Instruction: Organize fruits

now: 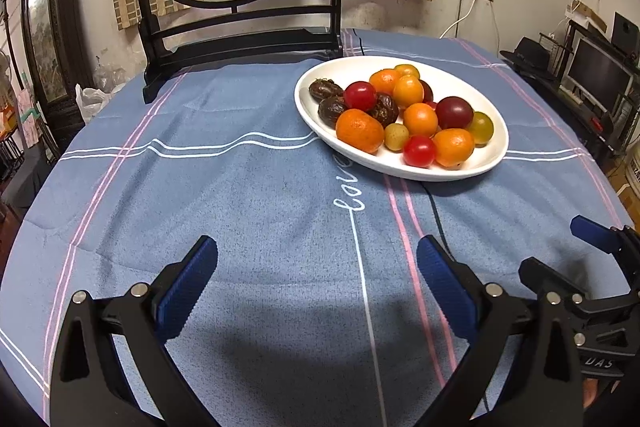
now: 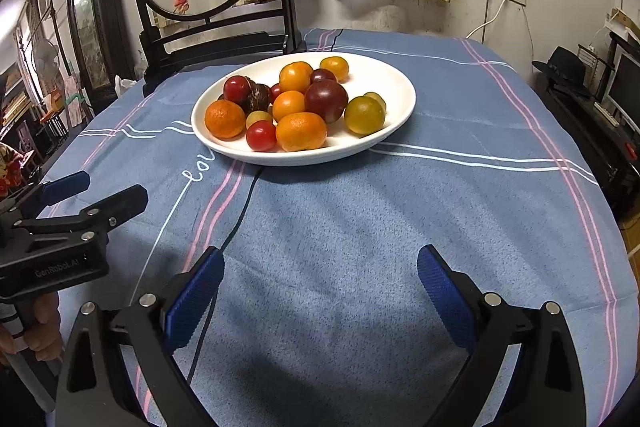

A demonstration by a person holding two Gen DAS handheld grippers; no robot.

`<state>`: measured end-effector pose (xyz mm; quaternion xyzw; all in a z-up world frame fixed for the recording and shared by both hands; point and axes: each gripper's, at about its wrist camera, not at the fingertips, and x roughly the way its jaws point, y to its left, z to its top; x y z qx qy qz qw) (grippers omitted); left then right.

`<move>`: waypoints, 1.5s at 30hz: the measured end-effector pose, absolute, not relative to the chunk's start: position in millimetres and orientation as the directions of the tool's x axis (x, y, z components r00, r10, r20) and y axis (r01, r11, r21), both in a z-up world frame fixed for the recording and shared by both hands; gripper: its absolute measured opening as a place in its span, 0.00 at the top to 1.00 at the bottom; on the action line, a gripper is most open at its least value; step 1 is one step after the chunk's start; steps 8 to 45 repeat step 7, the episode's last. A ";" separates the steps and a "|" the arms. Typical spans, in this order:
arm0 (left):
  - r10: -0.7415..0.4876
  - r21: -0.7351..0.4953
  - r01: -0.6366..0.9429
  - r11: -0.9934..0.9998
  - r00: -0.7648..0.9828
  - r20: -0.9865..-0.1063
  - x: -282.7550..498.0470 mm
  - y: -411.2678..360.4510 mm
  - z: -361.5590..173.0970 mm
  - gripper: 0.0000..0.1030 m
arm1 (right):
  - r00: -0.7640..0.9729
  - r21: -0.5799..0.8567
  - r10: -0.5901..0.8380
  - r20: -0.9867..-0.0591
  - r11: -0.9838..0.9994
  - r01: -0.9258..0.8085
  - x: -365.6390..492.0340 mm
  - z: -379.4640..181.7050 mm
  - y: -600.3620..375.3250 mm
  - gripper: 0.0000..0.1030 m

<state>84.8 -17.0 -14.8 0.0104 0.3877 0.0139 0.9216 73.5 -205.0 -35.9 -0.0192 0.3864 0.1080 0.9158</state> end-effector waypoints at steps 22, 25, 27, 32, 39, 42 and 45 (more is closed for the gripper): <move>0.045 0.031 -0.033 0.999 0.679 -0.732 84.7 -15.7 -18.7 0.05 | 0.654 0.063 0.192 -0.732 0.974 -0.216 73.6 -41.1 -202.6 0.05; 0.045 0.031 -0.033 0.999 0.679 -0.732 84.7 -15.7 -18.7 0.05 | 0.654 0.063 0.192 -0.732 0.974 -0.216 73.6 -41.1 -202.6 0.05; 0.045 0.031 -0.033 0.999 0.679 -0.732 84.7 -15.7 -18.7 0.05 | 0.654 0.063 0.192 -0.732 0.974 -0.216 73.6 -41.1 -202.6 0.05; 0.045 0.031 -0.033 0.999 0.679 -0.732 84.7 -15.7 -18.7 0.05 | 0.654 0.063 0.192 -0.732 0.974 -0.216 73.6 -41.1 -202.6 0.05; 0.045 0.031 -0.033 0.999 0.679 -0.732 84.7 -15.7 -18.7 0.05 | 0.654 0.063 0.192 -0.732 0.974 -0.216 73.6 -41.1 -202.6 0.05; 0.045 0.031 -0.033 0.999 0.679 -0.732 84.7 -15.7 -18.7 0.05 | 0.654 0.063 0.192 -0.732 0.974 -0.216 73.6 -41.1 -202.6 0.05; 0.045 0.031 -0.033 0.999 0.679 -0.732 84.7 -15.7 -18.7 0.05 | 0.654 0.063 0.192 -0.732 0.974 -0.216 73.6 -41.1 -202.6 0.05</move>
